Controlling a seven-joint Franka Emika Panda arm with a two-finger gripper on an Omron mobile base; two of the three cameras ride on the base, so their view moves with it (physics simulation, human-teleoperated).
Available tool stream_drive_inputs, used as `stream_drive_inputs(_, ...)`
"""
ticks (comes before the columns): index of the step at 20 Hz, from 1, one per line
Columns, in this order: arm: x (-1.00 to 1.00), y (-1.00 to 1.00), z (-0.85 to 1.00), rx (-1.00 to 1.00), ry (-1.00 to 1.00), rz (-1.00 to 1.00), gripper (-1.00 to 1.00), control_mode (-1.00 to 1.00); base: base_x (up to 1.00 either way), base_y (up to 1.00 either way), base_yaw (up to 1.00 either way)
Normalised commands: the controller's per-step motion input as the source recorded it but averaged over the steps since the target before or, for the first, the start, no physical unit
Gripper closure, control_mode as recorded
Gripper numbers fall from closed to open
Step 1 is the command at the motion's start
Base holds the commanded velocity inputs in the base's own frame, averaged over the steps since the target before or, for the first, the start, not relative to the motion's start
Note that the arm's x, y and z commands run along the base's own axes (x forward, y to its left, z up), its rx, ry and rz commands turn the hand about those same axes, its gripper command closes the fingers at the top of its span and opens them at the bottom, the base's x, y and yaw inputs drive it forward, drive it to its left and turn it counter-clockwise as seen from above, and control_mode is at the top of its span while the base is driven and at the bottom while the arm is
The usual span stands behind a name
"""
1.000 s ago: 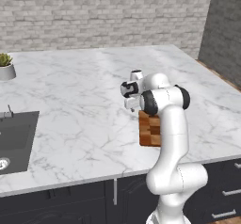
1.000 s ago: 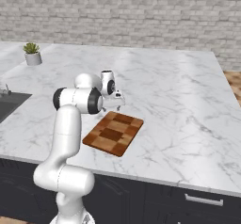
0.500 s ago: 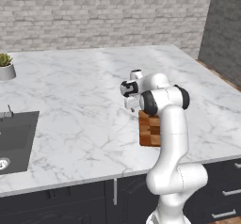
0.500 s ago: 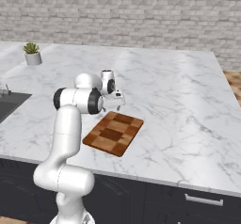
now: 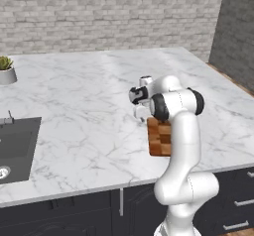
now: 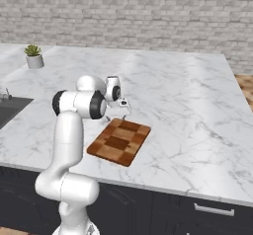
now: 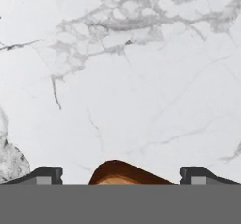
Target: Move the cutting board and knife to the sink. Then move spray from the cabinet to the counter.
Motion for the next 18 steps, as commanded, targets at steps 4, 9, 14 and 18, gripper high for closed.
stream_drive_inputs(4,-0.65,-0.16,-0.26,0.0,0.04,0.0,-1.0,-1.0,0.0,0.0,0.0)
stream_drive_inputs(9,-0.66,-0.17,-0.27,0.0,0.04,0.0,-1.0,-1.0,0.0,0.0,0.0)
stream_drive_inputs(14,-0.64,-0.18,-0.3,0.0,0.03,0.0,-1.0,-1.0,0.0,0.0,0.0)
stream_drive_inputs(18,-0.61,-0.2,-0.33,0.0,0.03,0.0,-1.0,-1.0,0.0,0.0,0.0)
